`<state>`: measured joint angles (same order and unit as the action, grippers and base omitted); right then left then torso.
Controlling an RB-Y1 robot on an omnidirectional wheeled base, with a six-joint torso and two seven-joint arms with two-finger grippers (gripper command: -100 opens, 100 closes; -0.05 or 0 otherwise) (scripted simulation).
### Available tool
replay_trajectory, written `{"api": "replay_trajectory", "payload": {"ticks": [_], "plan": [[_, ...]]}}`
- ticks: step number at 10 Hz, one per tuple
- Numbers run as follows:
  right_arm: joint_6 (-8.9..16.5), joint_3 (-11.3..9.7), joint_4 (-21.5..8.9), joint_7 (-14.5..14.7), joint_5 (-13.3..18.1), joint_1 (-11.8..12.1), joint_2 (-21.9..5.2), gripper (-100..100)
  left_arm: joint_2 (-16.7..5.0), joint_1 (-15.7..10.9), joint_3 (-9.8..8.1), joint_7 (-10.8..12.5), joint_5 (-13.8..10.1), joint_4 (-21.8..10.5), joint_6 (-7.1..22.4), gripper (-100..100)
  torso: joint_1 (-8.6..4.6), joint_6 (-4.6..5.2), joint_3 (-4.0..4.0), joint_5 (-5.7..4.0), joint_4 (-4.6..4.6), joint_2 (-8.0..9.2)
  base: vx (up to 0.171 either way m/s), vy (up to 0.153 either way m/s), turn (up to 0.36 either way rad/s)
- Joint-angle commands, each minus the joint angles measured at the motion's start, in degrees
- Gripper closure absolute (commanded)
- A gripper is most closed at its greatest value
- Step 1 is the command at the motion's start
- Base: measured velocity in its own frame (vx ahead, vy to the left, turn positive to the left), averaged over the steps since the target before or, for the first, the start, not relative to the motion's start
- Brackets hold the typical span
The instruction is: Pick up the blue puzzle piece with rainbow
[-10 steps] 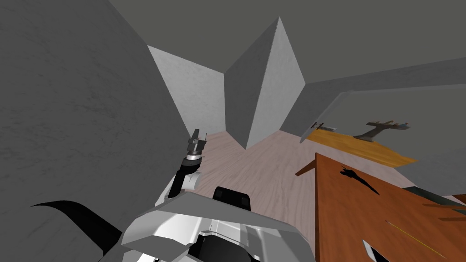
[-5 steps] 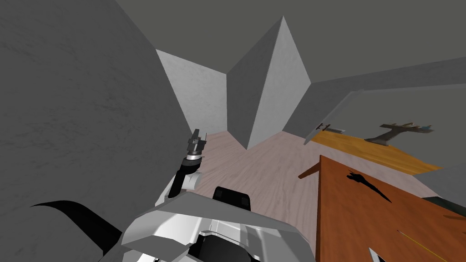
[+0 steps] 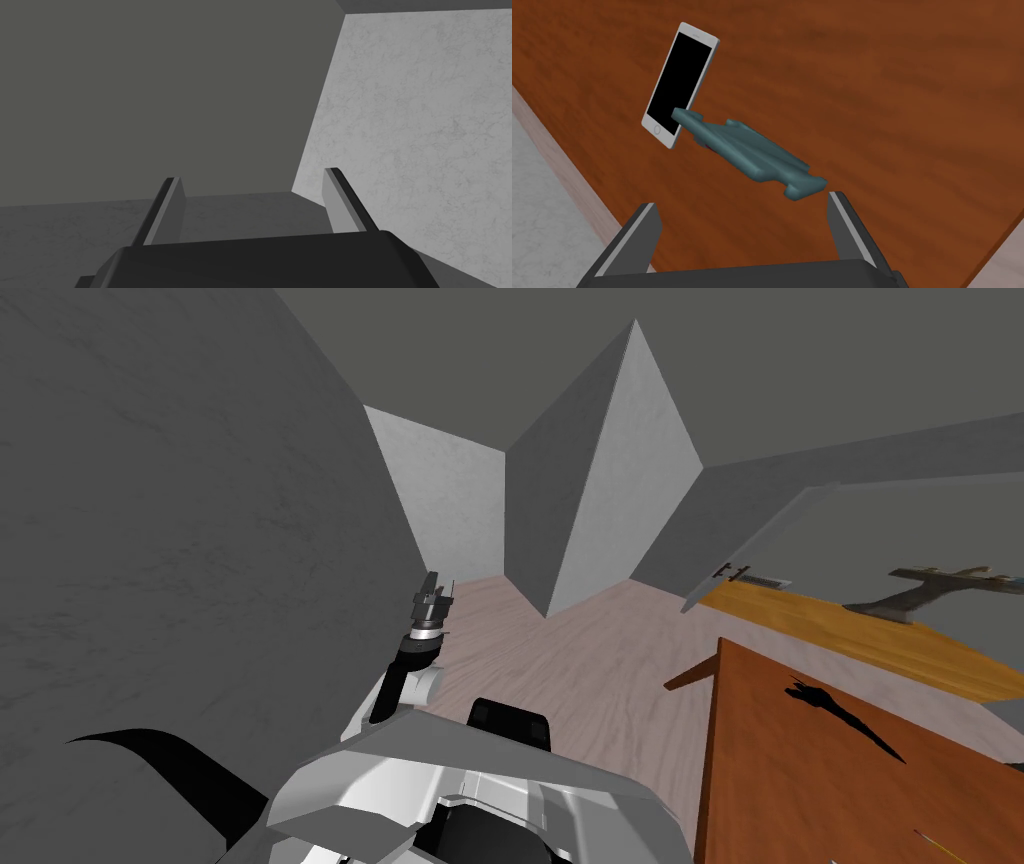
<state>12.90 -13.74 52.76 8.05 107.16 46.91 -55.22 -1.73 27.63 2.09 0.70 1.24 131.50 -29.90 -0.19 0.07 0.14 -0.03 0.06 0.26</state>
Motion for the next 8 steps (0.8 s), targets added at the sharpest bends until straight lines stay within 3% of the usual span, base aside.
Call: {"api": "replay_trajectory", "payload": {"ticks": [1, 8], "plan": [[0.08, -1.39, 0.48, 1.53, 2.86, 0.77, -0.44, -100, 0.0, 0.0, 0.0, 0.0, 0.0, 0.0, 0.0, 0, 0.0, 0.0, 0.0, 0.0, 0.0, 0.0, -0.034, -0.03, 0.099], [1.15, -6.94, 3.51, 6.81, 13.23, 4.66, -2.42, -100, 0.0, 0.0, 0.0, 0.0, 0.0, 0.0, 0.0, 0, -0.06, 0.0, 0.02, -0.02, 0.01, 0.02, -0.042, -0.05, 0.13]]}}
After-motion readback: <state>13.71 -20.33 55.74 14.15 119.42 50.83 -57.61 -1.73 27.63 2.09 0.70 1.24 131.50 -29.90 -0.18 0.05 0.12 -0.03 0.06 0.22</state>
